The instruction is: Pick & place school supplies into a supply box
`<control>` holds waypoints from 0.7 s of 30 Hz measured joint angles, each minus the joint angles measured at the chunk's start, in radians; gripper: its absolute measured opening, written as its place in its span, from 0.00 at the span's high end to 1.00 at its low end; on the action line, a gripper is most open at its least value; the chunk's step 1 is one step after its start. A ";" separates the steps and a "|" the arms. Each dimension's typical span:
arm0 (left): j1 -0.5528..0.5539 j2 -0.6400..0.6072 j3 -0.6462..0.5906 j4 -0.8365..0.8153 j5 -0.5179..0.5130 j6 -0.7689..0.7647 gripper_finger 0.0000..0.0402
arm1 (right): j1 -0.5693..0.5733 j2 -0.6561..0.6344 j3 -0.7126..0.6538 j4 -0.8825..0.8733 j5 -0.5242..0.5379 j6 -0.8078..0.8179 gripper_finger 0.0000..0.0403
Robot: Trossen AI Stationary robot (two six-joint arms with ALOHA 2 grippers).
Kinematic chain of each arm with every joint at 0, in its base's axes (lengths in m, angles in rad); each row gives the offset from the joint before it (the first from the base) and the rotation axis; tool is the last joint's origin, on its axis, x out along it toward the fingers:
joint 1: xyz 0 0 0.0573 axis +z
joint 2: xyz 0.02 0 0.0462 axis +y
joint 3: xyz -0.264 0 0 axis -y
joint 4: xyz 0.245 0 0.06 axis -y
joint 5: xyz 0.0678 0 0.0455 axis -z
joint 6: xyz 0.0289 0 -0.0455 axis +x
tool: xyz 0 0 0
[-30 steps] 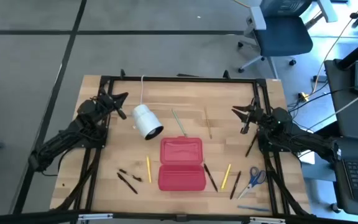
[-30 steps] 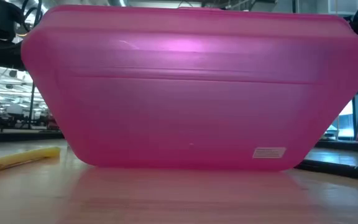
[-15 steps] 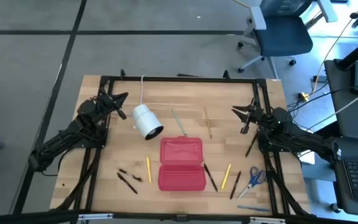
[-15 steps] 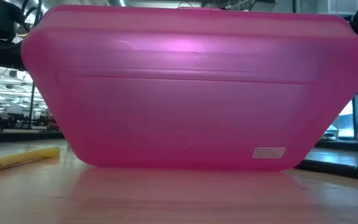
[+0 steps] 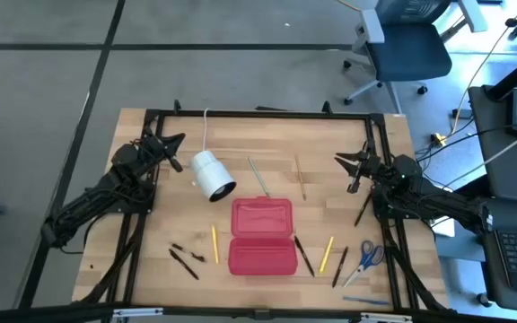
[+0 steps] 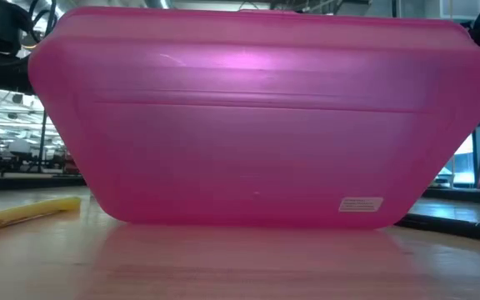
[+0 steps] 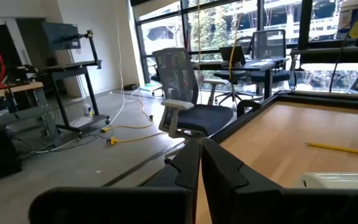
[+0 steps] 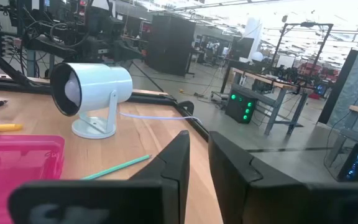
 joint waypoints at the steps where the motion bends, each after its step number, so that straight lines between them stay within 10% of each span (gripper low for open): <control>1: 0.000 0.000 0.000 0.000 0.000 0.000 0.98 | 0.000 0.000 0.000 0.000 0.000 0.000 0.84; 21: 0.000 0.000 0.000 0.000 0.000 0.000 0.98 | 0.000 0.000 0.000 0.000 0.000 0.000 0.84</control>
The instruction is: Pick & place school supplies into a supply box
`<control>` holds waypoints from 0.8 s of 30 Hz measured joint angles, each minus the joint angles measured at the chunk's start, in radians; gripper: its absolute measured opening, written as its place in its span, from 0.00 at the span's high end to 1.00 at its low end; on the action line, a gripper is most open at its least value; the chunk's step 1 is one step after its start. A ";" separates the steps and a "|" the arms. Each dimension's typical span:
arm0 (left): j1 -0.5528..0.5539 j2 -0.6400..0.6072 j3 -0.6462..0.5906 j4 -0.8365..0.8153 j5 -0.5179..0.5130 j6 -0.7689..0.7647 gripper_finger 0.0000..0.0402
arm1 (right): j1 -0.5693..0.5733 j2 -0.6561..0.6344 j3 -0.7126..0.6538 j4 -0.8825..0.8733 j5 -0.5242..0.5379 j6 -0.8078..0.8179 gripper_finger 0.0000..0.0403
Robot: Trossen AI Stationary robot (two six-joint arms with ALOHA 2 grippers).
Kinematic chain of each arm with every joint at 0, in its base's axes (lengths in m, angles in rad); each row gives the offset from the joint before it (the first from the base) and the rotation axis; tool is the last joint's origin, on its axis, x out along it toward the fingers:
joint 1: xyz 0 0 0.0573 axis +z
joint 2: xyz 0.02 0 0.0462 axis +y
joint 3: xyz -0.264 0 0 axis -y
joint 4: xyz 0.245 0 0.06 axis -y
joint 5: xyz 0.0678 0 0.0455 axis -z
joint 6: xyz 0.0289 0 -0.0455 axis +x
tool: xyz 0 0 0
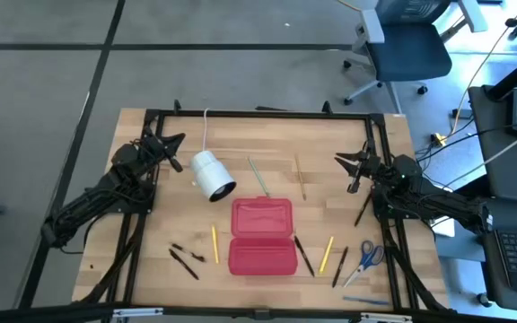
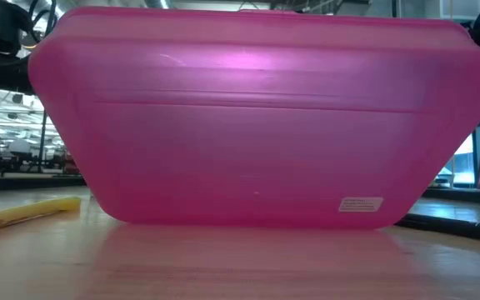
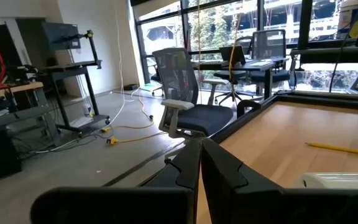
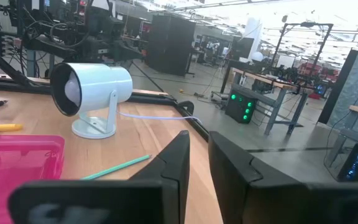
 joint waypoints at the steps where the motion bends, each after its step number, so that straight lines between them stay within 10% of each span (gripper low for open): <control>1: 0.000 0.000 0.000 0.000 0.000 0.000 0.98 | 0.000 0.000 0.000 0.000 0.000 0.000 0.84; 24: 0.000 0.000 0.000 0.000 0.000 0.000 0.97 | 0.000 0.000 0.000 0.000 0.000 0.000 0.84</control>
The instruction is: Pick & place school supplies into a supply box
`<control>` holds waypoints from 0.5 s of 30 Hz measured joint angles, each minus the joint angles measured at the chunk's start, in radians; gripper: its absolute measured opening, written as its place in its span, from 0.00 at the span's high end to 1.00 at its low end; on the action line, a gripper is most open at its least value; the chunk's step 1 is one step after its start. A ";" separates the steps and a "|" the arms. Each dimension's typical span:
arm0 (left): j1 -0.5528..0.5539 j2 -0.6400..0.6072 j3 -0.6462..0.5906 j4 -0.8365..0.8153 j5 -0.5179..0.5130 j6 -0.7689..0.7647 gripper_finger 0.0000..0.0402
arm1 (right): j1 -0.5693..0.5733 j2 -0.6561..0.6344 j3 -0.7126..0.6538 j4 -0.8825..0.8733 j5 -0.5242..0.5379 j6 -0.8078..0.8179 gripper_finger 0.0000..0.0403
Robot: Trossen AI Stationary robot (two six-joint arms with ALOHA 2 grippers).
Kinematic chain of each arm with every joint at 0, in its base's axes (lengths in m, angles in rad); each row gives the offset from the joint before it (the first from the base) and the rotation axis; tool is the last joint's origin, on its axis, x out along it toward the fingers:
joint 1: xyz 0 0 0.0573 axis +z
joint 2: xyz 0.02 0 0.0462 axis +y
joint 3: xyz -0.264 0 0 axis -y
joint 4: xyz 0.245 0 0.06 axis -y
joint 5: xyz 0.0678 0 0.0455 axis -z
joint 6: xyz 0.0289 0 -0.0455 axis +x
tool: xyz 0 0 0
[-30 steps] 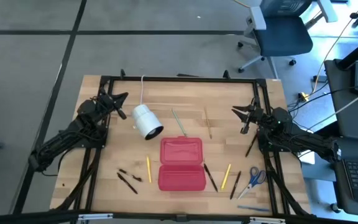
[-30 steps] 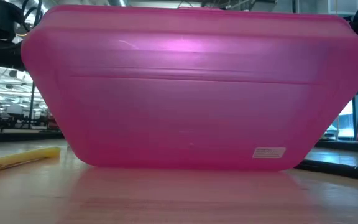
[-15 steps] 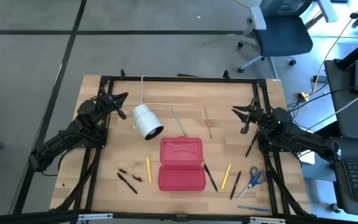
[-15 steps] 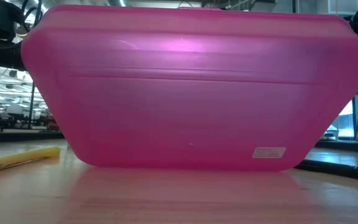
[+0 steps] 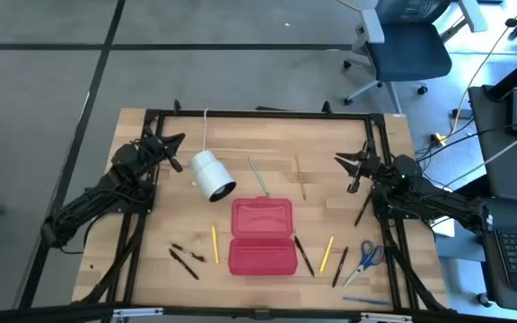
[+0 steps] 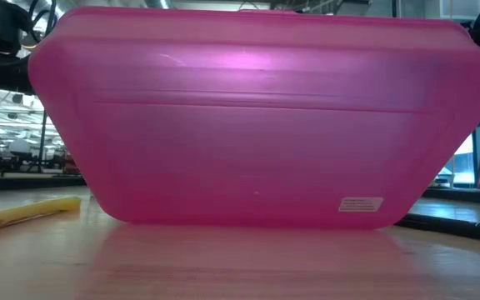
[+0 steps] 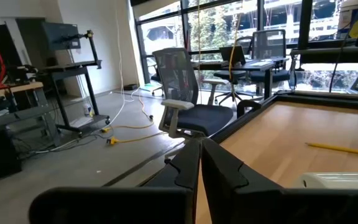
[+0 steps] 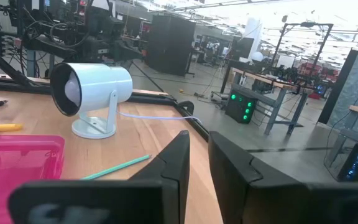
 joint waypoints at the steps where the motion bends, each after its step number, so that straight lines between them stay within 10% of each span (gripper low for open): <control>1: 0.000 0.000 0.000 0.000 0.000 0.000 0.97 | 0.000 0.000 0.000 0.000 0.000 0.000 0.84; 15: 0.000 0.000 0.000 0.000 0.000 0.000 0.97 | 0.000 0.000 0.000 0.000 -0.014 0.087 0.84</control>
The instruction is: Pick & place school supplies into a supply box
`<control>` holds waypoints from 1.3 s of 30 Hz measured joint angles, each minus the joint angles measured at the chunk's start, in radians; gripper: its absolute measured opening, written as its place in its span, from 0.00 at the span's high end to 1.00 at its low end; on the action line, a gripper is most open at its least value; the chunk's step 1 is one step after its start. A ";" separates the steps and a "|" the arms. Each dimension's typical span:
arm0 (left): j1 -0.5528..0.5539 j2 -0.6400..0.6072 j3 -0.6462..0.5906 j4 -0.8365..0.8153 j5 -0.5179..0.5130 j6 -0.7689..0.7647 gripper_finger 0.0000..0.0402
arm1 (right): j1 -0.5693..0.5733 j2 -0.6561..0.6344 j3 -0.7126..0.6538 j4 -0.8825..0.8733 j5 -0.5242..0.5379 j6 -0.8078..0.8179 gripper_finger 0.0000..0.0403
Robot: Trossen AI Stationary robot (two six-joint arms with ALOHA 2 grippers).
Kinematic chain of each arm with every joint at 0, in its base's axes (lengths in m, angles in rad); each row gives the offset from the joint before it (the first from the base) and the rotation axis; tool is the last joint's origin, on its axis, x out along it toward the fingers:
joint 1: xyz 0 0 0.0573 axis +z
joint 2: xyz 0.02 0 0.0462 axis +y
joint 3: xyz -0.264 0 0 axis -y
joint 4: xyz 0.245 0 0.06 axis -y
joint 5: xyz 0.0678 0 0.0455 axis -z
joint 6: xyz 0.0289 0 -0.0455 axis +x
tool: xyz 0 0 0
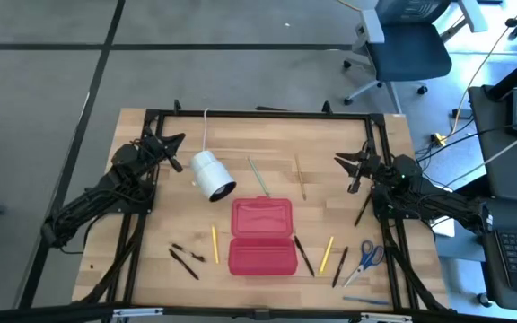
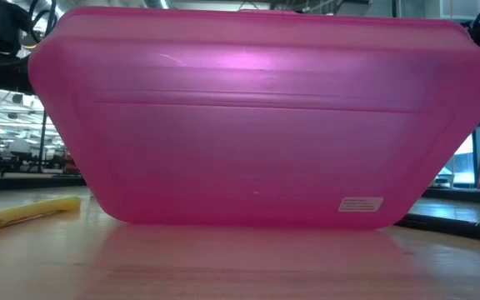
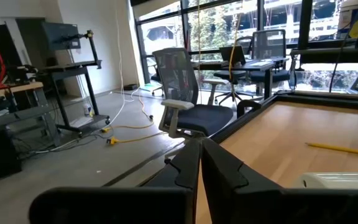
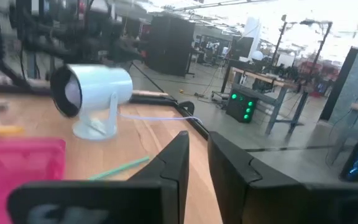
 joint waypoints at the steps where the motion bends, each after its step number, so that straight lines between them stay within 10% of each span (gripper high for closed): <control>1: 0.000 0.000 0.000 0.000 0.000 0.000 0.97 | 0.000 0.000 0.000 0.000 -0.017 0.070 0.84; 16: 0.000 0.000 0.000 0.000 0.000 0.000 0.97 | 0.000 0.002 0.002 0.035 -0.086 0.451 0.84; 21: 0.000 0.000 0.000 0.000 0.000 0.000 0.98 | 0.001 0.050 0.134 -0.239 -0.032 0.565 0.86; 39: 0.000 0.000 0.000 0.001 -0.001 0.000 0.98 | 0.001 0.758 0.696 -0.925 -0.073 0.780 0.95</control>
